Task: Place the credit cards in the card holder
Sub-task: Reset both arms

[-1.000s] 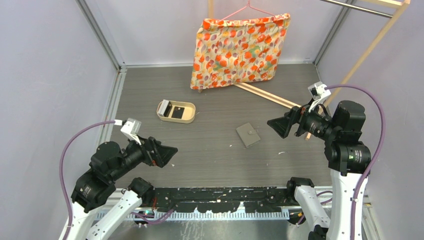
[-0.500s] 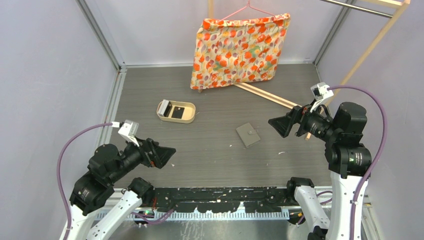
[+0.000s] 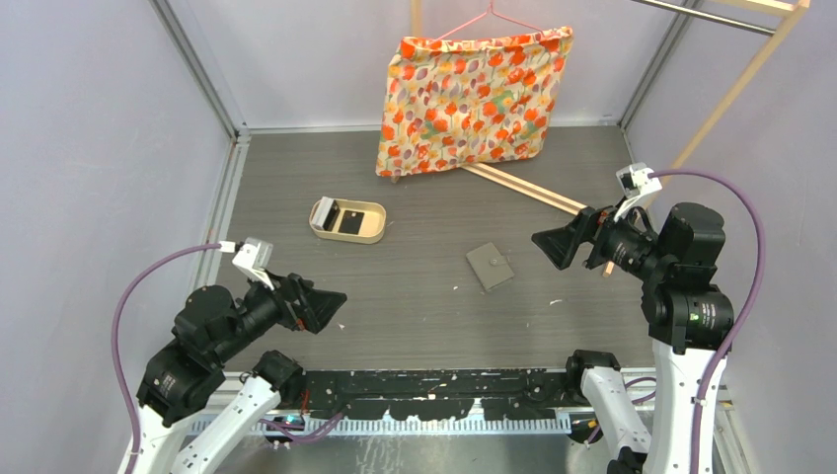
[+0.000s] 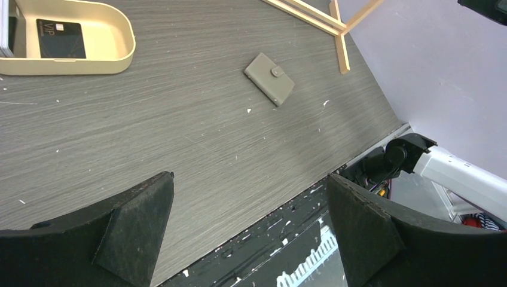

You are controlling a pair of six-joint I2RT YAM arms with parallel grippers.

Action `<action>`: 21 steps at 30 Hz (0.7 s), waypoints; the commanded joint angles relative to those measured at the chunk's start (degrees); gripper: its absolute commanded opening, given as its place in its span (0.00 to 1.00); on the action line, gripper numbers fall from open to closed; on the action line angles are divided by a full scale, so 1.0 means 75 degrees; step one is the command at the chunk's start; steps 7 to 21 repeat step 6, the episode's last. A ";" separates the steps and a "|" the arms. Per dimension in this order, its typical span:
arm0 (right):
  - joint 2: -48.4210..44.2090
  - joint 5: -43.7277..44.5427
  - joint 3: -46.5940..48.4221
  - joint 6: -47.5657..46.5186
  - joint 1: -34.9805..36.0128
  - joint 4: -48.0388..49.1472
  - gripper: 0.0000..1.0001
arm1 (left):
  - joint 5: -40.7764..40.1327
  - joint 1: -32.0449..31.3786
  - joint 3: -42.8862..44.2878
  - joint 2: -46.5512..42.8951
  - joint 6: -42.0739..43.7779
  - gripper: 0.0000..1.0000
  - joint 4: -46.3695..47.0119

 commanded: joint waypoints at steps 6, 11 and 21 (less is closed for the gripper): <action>0.0002 0.0796 0.0455 -0.0093 -0.0093 0.0120 1.00 | 0.0179 -0.0003 -0.0067 -0.0143 -0.0109 1.00 0.0189; 0.0002 0.0796 0.0455 -0.0093 -0.0093 0.0120 1.00 | 0.0179 -0.0003 -0.0067 -0.0143 -0.0109 1.00 0.0189; 0.0002 0.0796 0.0455 -0.0093 -0.0093 0.0120 1.00 | 0.0179 -0.0003 -0.0067 -0.0143 -0.0109 1.00 0.0189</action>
